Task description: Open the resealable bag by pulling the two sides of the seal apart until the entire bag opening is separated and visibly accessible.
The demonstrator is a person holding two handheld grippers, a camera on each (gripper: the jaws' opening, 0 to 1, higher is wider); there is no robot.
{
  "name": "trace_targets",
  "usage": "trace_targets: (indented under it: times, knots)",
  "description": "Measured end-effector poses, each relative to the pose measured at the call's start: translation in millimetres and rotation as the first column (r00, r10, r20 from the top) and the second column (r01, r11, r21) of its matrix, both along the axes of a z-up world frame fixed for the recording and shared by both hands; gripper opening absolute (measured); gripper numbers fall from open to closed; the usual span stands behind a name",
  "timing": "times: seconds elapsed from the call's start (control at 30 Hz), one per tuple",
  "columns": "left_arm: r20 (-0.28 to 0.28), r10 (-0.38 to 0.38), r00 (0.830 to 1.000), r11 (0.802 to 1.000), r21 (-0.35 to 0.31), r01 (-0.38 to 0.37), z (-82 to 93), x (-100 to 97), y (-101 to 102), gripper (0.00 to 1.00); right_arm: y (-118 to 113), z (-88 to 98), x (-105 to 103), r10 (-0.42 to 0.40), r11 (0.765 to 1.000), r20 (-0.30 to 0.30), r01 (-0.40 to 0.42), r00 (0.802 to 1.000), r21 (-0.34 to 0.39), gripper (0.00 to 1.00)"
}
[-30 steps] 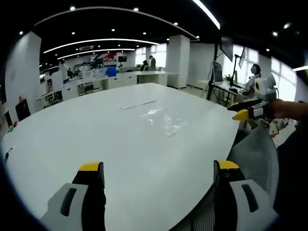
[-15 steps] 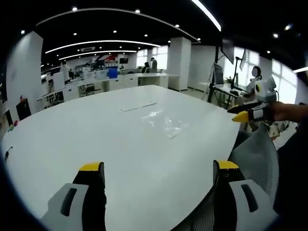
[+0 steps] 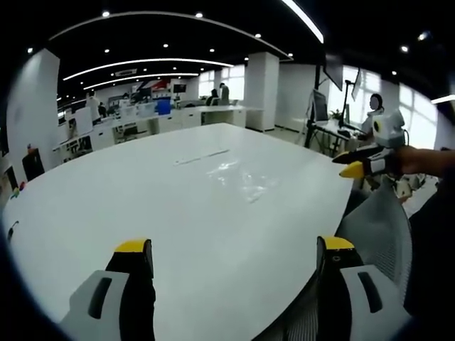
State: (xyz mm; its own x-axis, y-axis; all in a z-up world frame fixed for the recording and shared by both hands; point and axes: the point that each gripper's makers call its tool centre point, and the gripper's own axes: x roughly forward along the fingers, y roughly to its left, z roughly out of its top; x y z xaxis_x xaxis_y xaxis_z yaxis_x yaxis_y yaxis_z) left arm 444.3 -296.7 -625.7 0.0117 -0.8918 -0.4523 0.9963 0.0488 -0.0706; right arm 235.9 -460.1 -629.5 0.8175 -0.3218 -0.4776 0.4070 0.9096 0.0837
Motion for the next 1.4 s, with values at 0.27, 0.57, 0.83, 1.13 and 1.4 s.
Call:
trace_targets:
  times: [0.27, 0.57, 0.83, 1.13, 1.4]
  knots:
    - [0.002, -0.008, 1.0, 1.0, 0.004, 0.008, -0.1, -0.8, -1, 0.94, -5, -2.0, 10, 0.03, 1.0, -0.008, -0.03, 1.0, -0.009, 0.57]
    - [0.006, -0.015, 1.0, 1.0, 0.008, 0.015, -0.7, -0.1, -4, 0.94, -10, -6.2, 20, 0.078, 0.996, -0.04, -0.079, 0.996, -0.03, 0.57]
    - [0.005, -0.021, 1.0, 1.0, 0.011, 0.021, -2.4, -1.6, -4, 0.94, -14, -12.2, 32, 0.183, 0.975, -0.121, -0.196, 0.976, -0.104, 0.56]
    - [0.007, -0.026, 1.0, 0.999, 0.021, 0.026, -4.0, -2.4, -3, 0.94, -24, -22.4, 47, 0.241, 0.957, -0.164, -0.262, 0.957, -0.126, 0.54]
    - [0.011, -0.024, 1.0, 0.999, 0.027, 0.024, -4.1, -1.0, -2, 0.94, -31, -37.5, 62, 0.305, 0.932, -0.222, -0.338, 0.926, -0.133, 0.53]
